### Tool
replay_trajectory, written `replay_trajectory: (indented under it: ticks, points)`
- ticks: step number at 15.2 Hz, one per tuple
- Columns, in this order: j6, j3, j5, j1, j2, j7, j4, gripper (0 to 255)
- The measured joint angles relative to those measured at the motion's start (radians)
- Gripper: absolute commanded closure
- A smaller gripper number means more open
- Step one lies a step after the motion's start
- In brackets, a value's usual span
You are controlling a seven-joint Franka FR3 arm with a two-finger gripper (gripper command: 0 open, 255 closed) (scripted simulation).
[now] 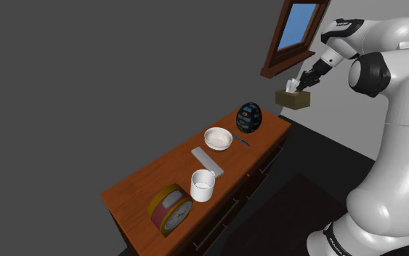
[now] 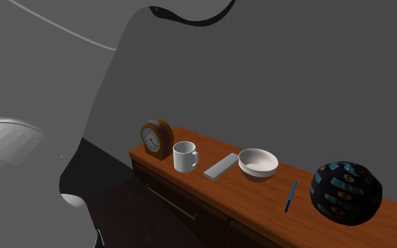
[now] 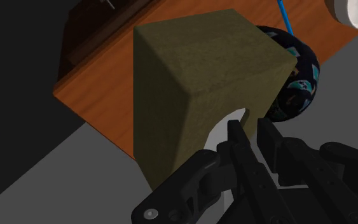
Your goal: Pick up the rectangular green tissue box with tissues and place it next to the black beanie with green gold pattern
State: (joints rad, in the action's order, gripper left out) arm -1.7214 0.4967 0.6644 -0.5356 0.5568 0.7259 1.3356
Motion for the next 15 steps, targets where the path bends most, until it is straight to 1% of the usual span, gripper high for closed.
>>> replay_trajectory:
  ticks: [15]
  points:
    - [-0.146, -0.02, 0.042, 0.01, 0.053, 0.078, 0.117, 255]
